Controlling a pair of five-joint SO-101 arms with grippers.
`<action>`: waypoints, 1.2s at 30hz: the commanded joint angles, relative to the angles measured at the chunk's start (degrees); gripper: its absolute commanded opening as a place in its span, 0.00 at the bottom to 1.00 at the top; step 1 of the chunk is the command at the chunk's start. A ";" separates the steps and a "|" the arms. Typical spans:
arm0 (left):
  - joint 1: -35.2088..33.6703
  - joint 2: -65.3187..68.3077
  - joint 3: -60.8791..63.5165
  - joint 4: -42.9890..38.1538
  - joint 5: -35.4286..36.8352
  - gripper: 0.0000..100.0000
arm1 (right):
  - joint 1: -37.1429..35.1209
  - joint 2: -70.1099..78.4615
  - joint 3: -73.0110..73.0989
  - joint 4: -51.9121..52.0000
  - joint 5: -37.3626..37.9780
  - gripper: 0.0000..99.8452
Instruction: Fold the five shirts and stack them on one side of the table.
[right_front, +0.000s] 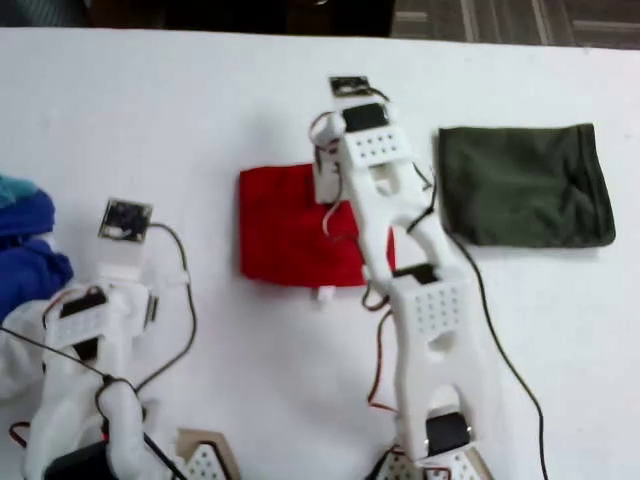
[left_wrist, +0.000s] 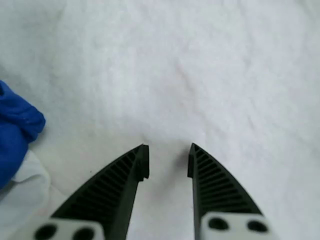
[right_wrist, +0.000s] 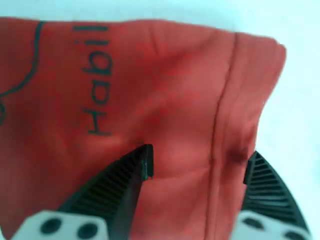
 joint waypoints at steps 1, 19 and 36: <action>-0.26 -1.32 0.04 -0.79 0.09 0.15 | 2.07 3.21 -6.07 0.66 -0.44 0.30; -0.26 -1.32 0.04 -0.79 0.09 0.15 | 4.26 13.23 -14.15 5.32 2.90 0.38; -0.26 -1.32 0.13 -0.79 0.09 0.15 | -3.56 18.95 -13.45 7.60 15.82 0.04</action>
